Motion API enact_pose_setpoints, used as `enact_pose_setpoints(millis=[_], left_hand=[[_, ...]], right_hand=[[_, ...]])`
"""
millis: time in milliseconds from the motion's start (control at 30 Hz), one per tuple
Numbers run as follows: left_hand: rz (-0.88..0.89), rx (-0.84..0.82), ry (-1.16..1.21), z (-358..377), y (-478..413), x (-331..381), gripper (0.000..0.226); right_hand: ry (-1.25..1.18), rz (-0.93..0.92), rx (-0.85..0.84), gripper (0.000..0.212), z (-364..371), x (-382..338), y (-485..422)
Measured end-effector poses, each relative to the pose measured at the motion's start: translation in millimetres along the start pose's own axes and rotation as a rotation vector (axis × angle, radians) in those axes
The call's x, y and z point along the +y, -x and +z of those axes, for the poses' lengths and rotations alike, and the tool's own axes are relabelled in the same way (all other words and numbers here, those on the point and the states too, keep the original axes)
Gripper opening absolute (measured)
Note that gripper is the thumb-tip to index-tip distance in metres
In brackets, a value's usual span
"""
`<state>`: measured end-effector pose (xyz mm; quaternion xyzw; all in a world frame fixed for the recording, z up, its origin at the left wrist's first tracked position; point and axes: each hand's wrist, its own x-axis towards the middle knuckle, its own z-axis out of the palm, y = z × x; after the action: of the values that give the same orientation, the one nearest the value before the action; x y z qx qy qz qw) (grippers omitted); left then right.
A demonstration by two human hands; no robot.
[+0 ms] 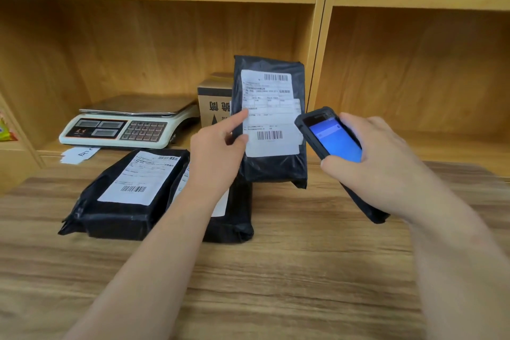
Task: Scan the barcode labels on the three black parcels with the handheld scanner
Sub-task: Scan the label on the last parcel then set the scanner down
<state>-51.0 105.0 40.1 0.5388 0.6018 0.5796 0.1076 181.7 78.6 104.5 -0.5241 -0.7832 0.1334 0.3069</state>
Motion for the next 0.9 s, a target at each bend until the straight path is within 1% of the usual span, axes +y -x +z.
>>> enact_pose_setpoints(millis=[200,367,467,500,667,733,800,900], left_hand=[[0.066,0.125,-0.147,-10.2,-1.0,6.5,0.049],[0.058,0.154,-0.186,-14.4,-1.1,7.3,0.047],[0.049,0.169,-0.184,-16.4,-1.8,6.2,0.047],[0.044,0.17,-0.184,-16.9,-2.2,5.8,0.047],[0.03,0.15,-0.211,-18.0,-3.2,5.0,0.047],[0.02,0.149,-0.217,-17.7,-2.9,5.4,0.048],[0.01,0.15,-0.221,-17.8,-2.9,5.8,0.048],[0.019,0.145,-0.208,-18.6,-2.3,5.6,0.048]], right_hand=[[0.007,0.024,-0.014,0.035,4.6,0.5,-1.5],[0.033,0.015,-0.061,0.031,8.6,1.3,-1.5],[0.073,0.008,-0.101,0.032,11.4,2.5,-1.7],[0.096,0.009,-0.11,0.035,12.2,3.3,-1.9],[0.185,0.026,-0.144,0.061,12.5,4.0,-1.7],[0.189,0.028,-0.172,0.064,12.3,2.1,-0.4],[0.191,0.027,-0.208,0.055,13.2,0.2,0.6],[0.191,0.019,-0.241,0.031,14.2,0.2,1.2]])
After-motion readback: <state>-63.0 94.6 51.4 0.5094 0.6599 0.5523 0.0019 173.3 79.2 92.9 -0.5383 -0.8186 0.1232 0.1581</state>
